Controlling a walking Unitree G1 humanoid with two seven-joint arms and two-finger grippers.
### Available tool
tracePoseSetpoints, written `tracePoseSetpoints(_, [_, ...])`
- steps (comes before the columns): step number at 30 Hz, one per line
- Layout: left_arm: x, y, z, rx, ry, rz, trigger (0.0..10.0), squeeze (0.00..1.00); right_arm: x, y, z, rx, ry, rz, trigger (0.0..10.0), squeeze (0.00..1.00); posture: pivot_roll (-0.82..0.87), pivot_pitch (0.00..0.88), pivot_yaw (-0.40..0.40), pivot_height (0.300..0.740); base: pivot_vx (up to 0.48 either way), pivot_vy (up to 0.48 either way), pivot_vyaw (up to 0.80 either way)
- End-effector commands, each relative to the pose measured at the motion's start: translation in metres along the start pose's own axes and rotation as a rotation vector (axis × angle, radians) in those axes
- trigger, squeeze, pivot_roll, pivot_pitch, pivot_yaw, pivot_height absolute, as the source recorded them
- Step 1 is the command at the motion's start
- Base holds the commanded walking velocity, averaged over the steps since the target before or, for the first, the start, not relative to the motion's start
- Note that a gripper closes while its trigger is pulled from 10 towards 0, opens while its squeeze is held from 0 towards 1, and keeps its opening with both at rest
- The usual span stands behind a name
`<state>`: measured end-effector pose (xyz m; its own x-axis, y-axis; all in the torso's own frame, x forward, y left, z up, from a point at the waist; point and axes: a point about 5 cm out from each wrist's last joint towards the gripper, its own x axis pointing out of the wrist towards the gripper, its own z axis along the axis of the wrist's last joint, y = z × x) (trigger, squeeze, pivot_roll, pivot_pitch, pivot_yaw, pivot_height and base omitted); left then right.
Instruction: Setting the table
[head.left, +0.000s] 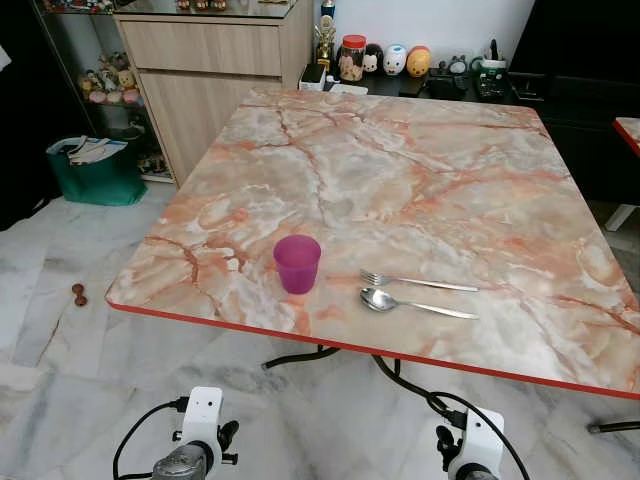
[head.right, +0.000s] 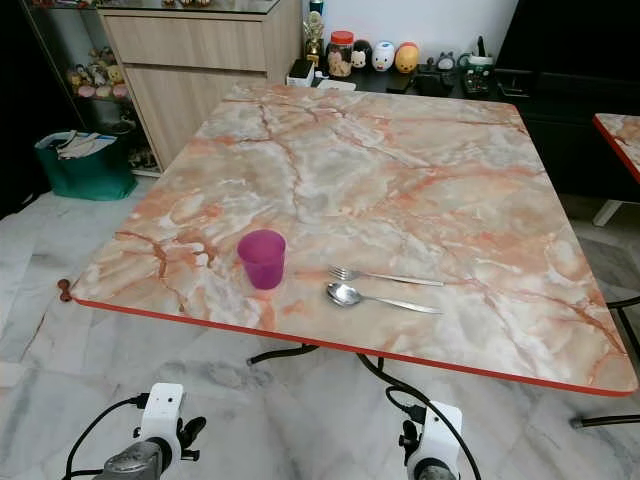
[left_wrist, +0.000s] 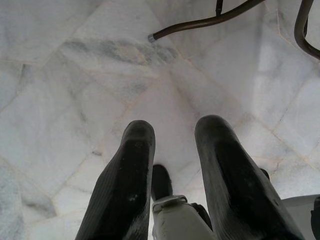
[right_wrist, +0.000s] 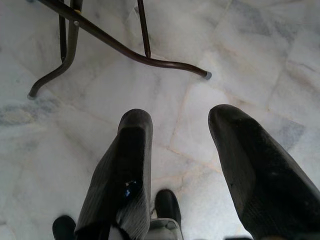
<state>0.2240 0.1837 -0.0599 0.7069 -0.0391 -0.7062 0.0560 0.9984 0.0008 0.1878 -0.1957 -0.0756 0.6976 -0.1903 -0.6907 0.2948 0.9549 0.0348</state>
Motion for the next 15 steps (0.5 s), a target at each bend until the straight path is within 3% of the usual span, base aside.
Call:
tracePoseSetpoints(1, [-0.0009, 0.0031, -0.0033, -0.004, 0.019, 0.012, 10.0, 0.00, -0.0008, -0.0009, -0.0006, 0.018, -0.013, -0.010, 10.0, 0.00, 0.04, 0.000, -0.008, 0.740, 0.000, 0.000, 0.00])
tracePoseSetpoints(7, [-0.0006, 0.0022, -0.0031, -0.005, 0.019, 0.009, 10.0, 0.00, -0.0010, -0.0003, 0.0013, 0.029, -0.036, -0.011, 10.0, 0.00, 0.04, 0.000, -0.008, 0.740, 0.000, 0.000, 0.00])
tracePoseSetpoints(15, [-0.0010, 0.0016, -0.0050, -0.005, 0.025, 0.008, 10.0, 0.00, -0.0011, -0.0003, -0.0033, 0.002, 0.009, -0.007, 10.0, 0.00, 0.05, 0.000, -0.011, 0.740, 0.000, 0.000, 0.00])
